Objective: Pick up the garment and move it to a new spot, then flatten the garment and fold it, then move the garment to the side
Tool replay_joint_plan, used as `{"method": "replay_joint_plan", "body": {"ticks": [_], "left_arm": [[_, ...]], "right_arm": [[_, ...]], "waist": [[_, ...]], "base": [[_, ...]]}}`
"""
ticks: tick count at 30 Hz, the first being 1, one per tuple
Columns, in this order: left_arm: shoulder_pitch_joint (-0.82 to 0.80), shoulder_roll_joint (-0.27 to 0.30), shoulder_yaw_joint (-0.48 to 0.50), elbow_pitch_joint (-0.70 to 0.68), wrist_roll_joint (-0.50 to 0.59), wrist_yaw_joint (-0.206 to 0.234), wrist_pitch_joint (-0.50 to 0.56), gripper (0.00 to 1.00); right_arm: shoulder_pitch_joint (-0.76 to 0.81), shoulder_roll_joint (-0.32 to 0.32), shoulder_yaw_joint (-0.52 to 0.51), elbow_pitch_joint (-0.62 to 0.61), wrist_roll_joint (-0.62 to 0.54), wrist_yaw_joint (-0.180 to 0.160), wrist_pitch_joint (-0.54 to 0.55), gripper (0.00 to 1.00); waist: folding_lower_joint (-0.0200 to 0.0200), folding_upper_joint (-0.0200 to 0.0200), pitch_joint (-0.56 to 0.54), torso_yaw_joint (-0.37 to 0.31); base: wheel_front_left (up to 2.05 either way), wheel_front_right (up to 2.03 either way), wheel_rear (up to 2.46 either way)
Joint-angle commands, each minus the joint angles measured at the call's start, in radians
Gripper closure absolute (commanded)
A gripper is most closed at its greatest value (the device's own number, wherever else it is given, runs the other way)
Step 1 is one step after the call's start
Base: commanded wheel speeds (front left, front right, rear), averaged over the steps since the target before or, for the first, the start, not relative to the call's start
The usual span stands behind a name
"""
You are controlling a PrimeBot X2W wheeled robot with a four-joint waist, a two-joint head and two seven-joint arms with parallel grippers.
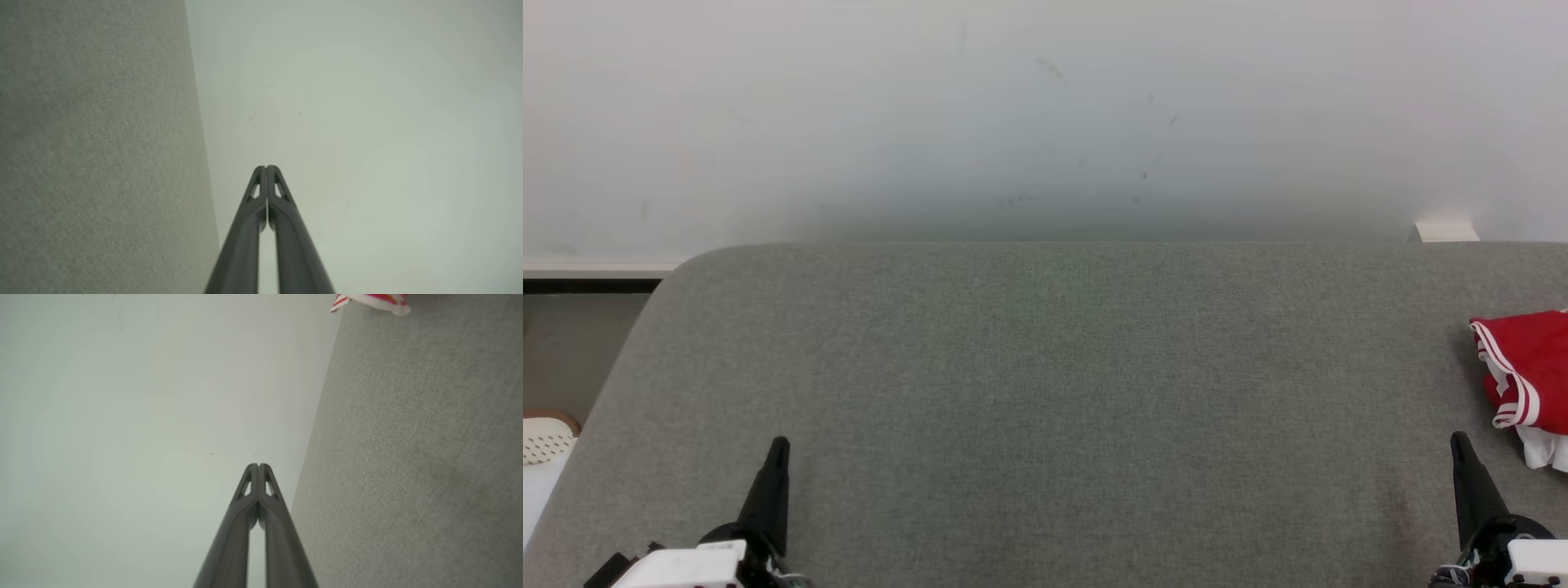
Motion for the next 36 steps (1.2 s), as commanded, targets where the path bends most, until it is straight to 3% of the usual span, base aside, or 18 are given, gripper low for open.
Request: {"method": "replay_joint_plan", "body": {"ticks": [1,36], "left_arm": [[-0.008,0.007,0.002,0.0,-0.014,-0.007,0.004,1.0],[-0.008,0.007,0.002,0.0,-0.014,-0.007,0.004,1.0]], "right_arm": [[-0.013,-0.008,-0.003,0.002,0.002,-0.002,0.003,1.0],[-0.013,-0.008,-0.003,0.002,0.002,-0.002,0.003,1.0]], "waist": [[0.0,0.0,0.0,0.0],[0.0,0.0,0.0,0.0]], "base": [[0.0,0.0,0.0],[0.0,0.0,0.0]]}}
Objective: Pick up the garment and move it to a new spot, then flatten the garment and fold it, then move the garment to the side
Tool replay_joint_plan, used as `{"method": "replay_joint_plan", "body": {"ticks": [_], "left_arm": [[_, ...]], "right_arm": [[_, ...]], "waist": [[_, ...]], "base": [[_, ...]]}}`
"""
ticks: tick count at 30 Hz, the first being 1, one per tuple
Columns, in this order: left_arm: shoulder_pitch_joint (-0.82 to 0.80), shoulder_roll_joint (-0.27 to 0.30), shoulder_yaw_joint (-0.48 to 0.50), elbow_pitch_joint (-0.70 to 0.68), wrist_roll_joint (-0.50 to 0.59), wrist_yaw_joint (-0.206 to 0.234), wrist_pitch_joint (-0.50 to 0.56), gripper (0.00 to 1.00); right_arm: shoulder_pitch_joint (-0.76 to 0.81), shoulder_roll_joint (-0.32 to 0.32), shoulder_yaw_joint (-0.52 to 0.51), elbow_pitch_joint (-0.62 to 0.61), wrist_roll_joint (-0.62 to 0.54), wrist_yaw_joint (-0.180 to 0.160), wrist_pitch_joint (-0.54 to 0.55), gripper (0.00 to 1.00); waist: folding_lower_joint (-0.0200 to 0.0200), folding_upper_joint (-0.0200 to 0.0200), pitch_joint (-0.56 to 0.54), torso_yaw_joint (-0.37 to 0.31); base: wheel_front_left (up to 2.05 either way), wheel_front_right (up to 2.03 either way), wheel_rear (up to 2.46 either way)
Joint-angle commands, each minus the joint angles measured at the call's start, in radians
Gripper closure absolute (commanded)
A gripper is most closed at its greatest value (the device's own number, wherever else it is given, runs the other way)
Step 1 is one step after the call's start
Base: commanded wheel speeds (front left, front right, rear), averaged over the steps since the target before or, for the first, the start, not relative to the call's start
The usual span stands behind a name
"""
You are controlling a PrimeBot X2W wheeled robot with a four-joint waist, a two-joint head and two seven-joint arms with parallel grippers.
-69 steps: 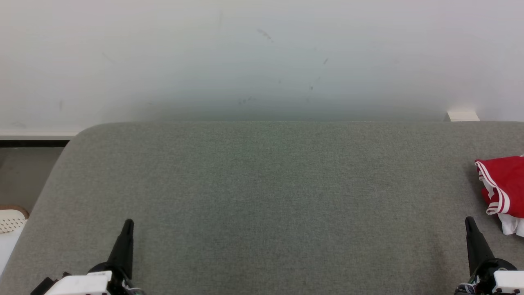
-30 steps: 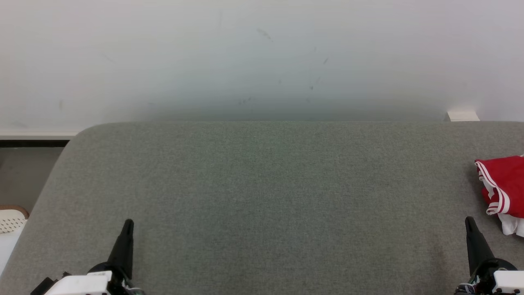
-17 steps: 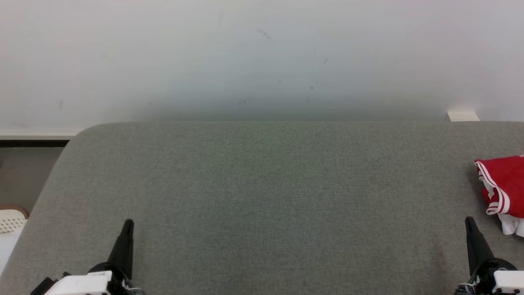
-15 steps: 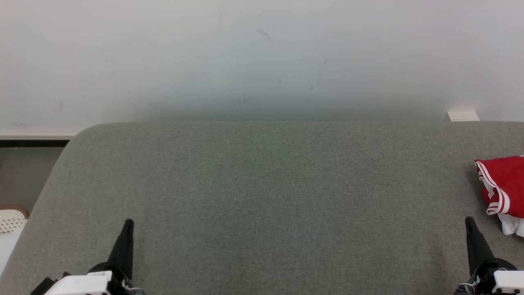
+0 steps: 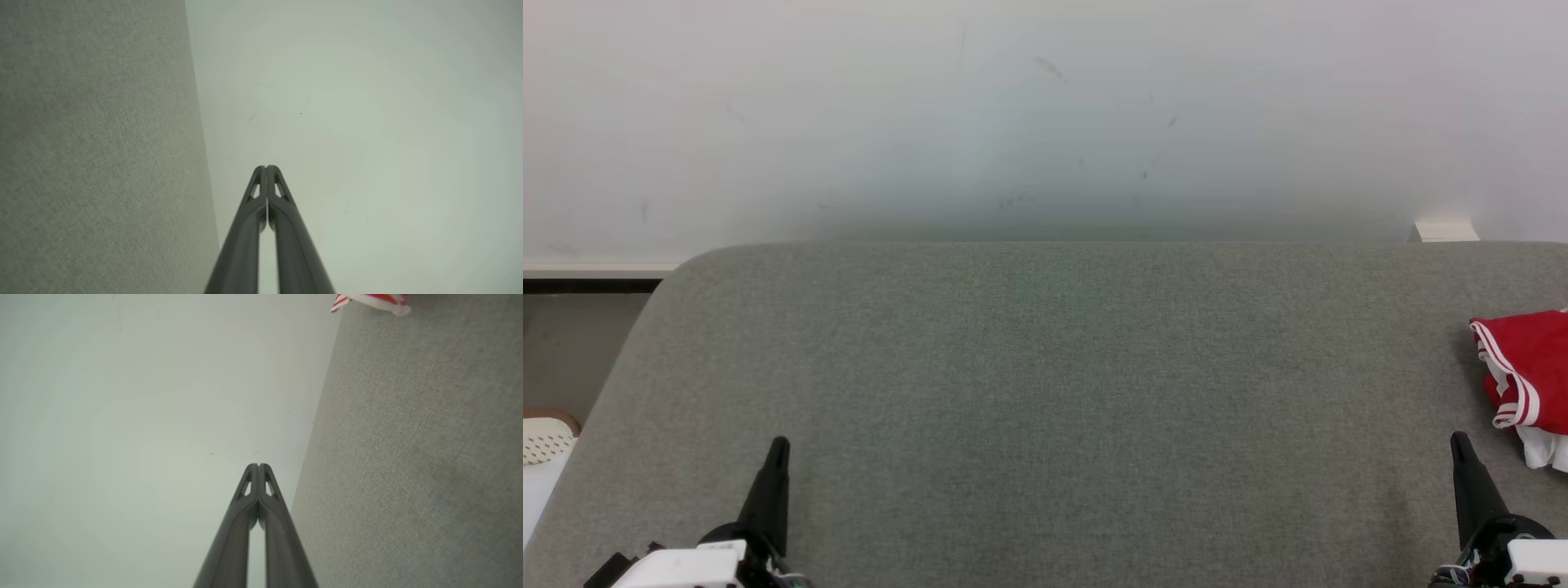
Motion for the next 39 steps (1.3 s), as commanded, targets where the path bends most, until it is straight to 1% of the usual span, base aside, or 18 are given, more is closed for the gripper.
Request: {"method": "replay_joint_plan", "body": {"ticks": [1,39], "left_arm": [[-0.008,0.007,0.002,0.0,-0.014,-0.007,0.004,1.0],[-0.008,0.007,0.002,0.0,-0.014,-0.007,0.004,1.0]], "right_arm": [[-0.013,-0.008,-0.003,0.002,0.002,-0.002,0.003,1.0],[-0.013,-0.008,-0.003,0.002,0.002,-0.002,0.003,1.0]], "waist": [[0.0,0.0,0.0,0.0],[0.0,0.0,0.0,0.0]], "base": [[0.0,0.0,0.0],[0.0,0.0,0.0]]}}
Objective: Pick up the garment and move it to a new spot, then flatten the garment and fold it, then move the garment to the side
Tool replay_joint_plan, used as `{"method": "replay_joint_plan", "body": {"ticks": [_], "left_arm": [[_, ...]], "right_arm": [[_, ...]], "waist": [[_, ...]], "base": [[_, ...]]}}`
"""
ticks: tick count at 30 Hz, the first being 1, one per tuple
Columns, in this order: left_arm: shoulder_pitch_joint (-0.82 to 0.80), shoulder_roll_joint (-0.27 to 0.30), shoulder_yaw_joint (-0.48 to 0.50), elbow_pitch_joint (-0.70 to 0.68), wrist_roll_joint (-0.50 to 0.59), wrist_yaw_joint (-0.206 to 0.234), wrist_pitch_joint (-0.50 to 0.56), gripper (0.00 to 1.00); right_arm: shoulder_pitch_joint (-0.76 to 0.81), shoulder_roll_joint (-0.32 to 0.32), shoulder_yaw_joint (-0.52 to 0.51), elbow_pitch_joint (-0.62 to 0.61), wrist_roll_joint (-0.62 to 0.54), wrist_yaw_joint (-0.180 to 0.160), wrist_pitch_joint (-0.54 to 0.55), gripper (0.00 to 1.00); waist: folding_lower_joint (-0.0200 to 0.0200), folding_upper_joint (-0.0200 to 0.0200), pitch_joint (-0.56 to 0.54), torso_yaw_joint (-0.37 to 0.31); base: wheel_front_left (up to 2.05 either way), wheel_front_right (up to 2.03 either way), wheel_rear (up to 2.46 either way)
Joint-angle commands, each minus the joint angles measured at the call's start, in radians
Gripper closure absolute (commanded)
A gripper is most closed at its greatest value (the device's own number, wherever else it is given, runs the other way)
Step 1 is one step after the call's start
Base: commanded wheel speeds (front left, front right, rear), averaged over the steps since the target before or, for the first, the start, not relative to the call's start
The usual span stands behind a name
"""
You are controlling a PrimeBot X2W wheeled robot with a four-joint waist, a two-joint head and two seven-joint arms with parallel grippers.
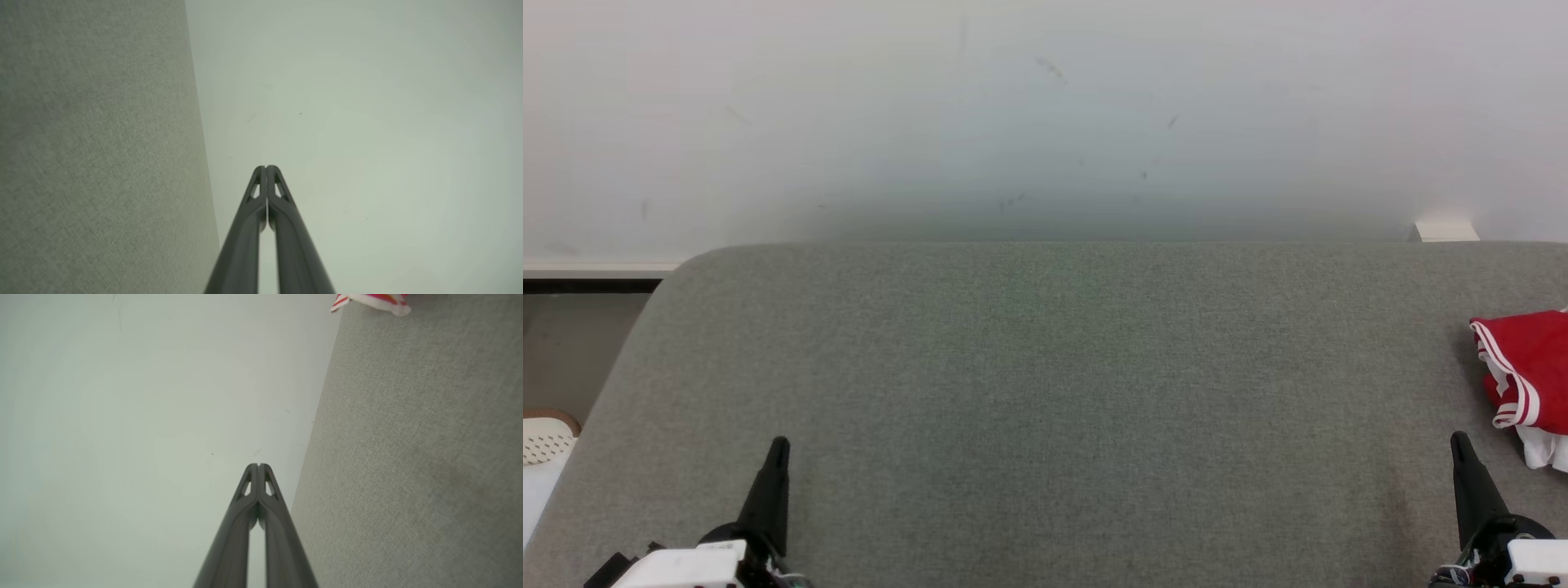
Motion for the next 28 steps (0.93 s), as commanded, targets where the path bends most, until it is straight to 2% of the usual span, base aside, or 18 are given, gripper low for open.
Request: {"method": "replay_joint_plan", "body": {"ticks": [1,28], "left_arm": [[-0.008,0.007,0.002,0.0,-0.014,-0.007,0.004,1.0],[-0.008,0.007,0.002,0.0,-0.014,-0.007,0.004,1.0]], "right_arm": [[-0.013,-0.008,-0.003,0.002,0.002,-0.002,0.003,1.0],[-0.013,-0.008,-0.003,0.002,0.002,-0.002,0.003,1.0]], "waist": [[0.0,0.0,0.0,0.0],[0.0,0.0,0.0,0.0]], "base": [[0.0,0.0,0.0],[0.0,0.0,0.0]]}}
